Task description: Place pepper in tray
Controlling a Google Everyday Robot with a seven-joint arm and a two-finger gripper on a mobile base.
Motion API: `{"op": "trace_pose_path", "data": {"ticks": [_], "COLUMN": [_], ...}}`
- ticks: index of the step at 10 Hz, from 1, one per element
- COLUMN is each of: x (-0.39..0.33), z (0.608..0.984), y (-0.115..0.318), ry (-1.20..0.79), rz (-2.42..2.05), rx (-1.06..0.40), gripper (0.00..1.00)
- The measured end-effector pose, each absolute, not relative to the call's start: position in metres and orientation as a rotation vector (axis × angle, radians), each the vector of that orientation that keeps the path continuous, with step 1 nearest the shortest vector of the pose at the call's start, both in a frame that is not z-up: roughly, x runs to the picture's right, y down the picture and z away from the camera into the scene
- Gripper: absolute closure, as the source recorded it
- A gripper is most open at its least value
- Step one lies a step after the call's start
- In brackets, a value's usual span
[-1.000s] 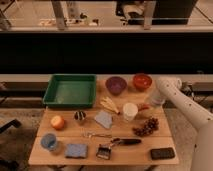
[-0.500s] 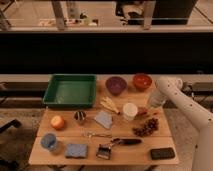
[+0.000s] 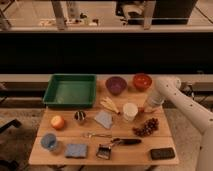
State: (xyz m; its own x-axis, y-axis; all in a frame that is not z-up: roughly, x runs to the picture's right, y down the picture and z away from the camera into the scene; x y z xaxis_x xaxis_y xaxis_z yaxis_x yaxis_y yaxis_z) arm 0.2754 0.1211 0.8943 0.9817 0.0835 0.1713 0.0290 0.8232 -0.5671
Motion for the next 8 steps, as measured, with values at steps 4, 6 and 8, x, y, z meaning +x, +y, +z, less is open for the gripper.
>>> {"op": "trace_pose_path", "data": {"ticks": [4, 6, 8], "x": [0.244, 0.227, 0.202], "z": [0.814, 0.771, 0.746], "y": [0.102, 0.104, 0.099], "ry": [-0.263, -0.299, -0.345], "rz": [-0.044, -0.088, -0.144], "rx": [-0.514, -0.485, -0.468], "gripper": [1.00, 1.00, 1.00]}}
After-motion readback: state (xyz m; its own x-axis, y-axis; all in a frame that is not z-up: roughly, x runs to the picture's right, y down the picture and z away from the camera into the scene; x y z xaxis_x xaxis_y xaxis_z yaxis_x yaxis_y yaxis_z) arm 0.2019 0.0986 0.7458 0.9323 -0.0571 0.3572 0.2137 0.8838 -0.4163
